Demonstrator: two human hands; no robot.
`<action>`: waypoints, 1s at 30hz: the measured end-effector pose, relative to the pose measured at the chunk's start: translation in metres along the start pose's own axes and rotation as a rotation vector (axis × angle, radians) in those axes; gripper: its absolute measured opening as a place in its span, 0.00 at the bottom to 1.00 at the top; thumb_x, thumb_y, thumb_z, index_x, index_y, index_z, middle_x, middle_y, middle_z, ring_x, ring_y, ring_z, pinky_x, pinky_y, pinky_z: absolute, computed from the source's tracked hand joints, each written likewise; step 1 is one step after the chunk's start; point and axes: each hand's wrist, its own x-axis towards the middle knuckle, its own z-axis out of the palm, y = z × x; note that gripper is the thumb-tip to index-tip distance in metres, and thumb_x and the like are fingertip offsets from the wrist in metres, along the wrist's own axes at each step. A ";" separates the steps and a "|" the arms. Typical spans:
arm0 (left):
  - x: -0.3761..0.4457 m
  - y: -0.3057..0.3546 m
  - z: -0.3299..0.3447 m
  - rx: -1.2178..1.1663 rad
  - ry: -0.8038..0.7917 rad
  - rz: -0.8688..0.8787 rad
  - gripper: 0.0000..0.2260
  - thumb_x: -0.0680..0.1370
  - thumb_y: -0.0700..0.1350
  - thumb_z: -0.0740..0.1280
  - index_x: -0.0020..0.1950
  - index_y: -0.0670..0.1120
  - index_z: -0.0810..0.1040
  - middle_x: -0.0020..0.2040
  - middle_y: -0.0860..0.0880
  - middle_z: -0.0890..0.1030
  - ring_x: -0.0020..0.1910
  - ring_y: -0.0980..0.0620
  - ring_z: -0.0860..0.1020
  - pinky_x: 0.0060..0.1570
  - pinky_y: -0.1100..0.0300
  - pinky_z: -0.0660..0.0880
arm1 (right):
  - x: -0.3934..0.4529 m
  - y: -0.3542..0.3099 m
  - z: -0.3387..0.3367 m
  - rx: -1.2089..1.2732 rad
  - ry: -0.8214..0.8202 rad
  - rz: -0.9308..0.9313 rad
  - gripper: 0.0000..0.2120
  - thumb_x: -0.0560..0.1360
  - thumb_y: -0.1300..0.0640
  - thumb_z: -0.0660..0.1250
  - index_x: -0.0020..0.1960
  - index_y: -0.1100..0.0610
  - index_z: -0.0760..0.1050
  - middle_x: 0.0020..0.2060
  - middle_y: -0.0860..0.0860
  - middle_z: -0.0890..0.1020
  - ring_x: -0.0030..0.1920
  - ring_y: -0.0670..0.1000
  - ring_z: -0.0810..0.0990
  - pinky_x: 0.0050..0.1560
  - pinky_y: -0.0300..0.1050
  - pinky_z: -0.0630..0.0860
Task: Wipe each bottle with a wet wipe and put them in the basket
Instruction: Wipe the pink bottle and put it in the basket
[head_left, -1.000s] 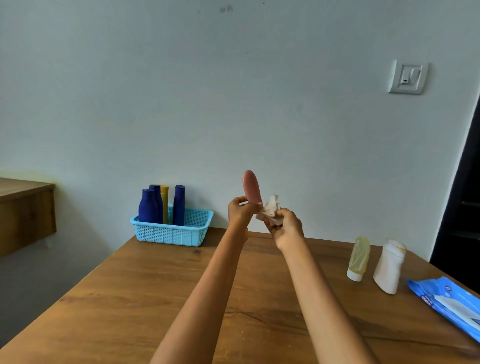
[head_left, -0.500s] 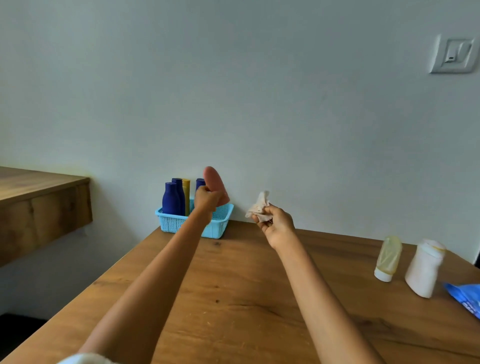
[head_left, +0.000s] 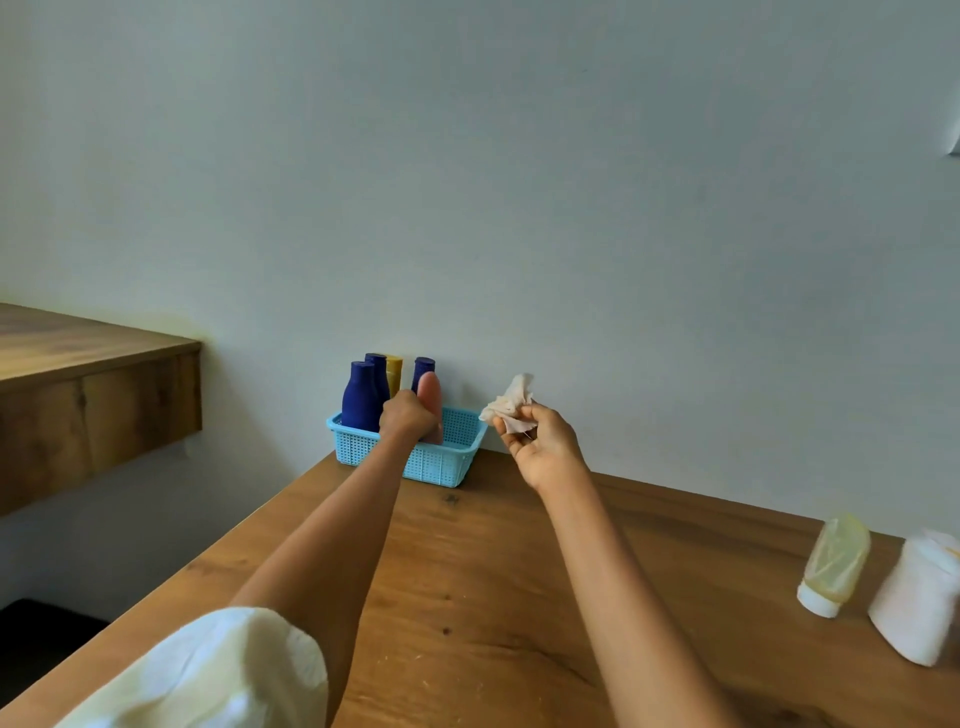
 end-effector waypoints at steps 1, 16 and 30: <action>0.002 -0.001 0.001 0.016 -0.002 0.003 0.18 0.72 0.38 0.71 0.60 0.39 0.72 0.56 0.41 0.78 0.55 0.43 0.77 0.50 0.53 0.74 | 0.001 0.001 -0.002 0.000 0.003 0.005 0.05 0.78 0.68 0.58 0.47 0.67 0.72 0.52 0.63 0.74 0.42 0.56 0.77 0.29 0.40 0.79; 0.013 -0.002 0.009 0.218 -0.004 -0.038 0.12 0.77 0.40 0.65 0.60 0.39 0.74 0.54 0.42 0.78 0.54 0.45 0.78 0.47 0.56 0.74 | 0.004 0.003 -0.012 -0.009 0.011 0.011 0.07 0.78 0.68 0.58 0.53 0.64 0.73 0.53 0.63 0.74 0.41 0.55 0.77 0.28 0.38 0.79; -0.027 0.016 -0.006 0.190 0.150 0.222 0.19 0.76 0.40 0.65 0.64 0.38 0.65 0.60 0.38 0.71 0.59 0.40 0.72 0.53 0.50 0.72 | -0.007 -0.007 -0.020 0.006 0.037 -0.010 0.13 0.78 0.69 0.57 0.61 0.68 0.71 0.42 0.60 0.75 0.40 0.55 0.77 0.28 0.39 0.79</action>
